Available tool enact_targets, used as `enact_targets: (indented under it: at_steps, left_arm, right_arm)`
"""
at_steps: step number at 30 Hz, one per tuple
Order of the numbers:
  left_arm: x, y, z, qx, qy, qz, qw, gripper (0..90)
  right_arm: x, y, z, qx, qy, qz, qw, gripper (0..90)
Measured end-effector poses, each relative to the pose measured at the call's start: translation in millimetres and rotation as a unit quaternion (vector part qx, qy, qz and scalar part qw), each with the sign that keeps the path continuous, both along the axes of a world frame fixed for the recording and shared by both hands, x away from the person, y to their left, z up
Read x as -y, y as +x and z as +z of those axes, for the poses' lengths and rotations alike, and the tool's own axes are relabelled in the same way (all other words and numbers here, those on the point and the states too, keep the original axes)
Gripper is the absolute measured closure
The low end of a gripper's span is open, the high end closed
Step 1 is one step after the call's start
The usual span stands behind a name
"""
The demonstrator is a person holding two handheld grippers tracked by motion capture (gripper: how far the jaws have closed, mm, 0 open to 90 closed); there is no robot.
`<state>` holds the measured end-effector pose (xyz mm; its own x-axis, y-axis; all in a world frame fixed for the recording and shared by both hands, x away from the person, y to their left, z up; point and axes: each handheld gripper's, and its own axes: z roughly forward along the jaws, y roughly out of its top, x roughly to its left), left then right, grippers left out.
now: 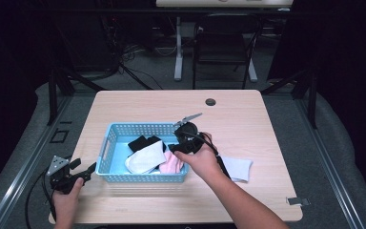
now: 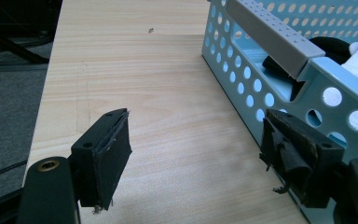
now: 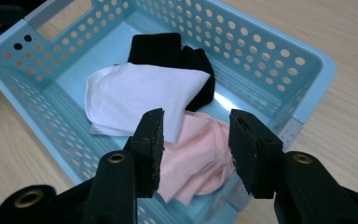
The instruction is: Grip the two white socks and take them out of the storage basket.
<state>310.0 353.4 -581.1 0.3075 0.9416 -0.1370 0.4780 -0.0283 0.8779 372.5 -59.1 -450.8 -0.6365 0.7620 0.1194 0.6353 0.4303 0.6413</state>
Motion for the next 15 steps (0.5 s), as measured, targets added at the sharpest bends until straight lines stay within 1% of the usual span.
enact_targets:
  at_steps: [1, 3, 6, 7, 8, 11, 12, 13, 15]
  left_arm:
    - [0.0, 0.1, -0.1, 0.000, -0.001, 0.000, 1.0000, 24.0]
    - [0.2, 0.1, -0.2, 0.000, -0.001, 0.000, 1.0000, 24.0]
    - [0.2, 0.1, -0.1, 0.000, -0.001, 0.000, 1.0000, 24.0]
    - [0.2, 0.1, -0.2, 0.000, -0.002, 0.000, 1.0000, 24.0]
    - [0.2, 0.2, -0.2, 0.000, -0.002, 0.000, 1.0000, 24.0]
    - [0.3, 0.3, -0.3, -0.001, -0.002, 0.000, 1.0000, 24.0]
    - [0.1, 0.3, -0.1, -0.003, -0.001, -0.001, 1.0000, 24.0]
    - [0.2, 0.3, 0.0, -0.003, -0.001, -0.001, 1.0000, 24.0]
    - [0.3, 0.4, -0.4, 0.000, -0.003, 0.000, 1.0000, 24.0]
  right_arm:
    - [0.0, 0.0, 0.0, 0.000, 0.000, 0.000, 1.0000, 55.7]
    - [-4.2, 4.9, -2.4, -0.013, 0.012, -0.006, 0.9998, 57.0]
    - [-12.2, 13.0, -7.1, -0.031, 0.007, -0.002, 0.9995, 58.9]
    - [-14.2, 14.6, -8.7, -0.035, 0.012, -0.004, 0.9993, 59.4]
    - [-16.7, 17.7, -11.0, -0.048, 0.015, -0.004, 0.9987, 60.3]
    - [-22.3, 24.4, -17.8, -0.071, 0.023, -0.012, 0.9971, 62.5]
    - [-23.0, 27.6, -19.9, -0.080, 0.019, -0.007, 0.9966, 63.2]
    - [-26.1, 29.1, -22.8, -0.088, 0.028, -0.020, 0.9955, 63.3]
    - [-29.3, 33.9, -27.5, -0.104, 0.029, -0.025, 0.9938, 63.8]
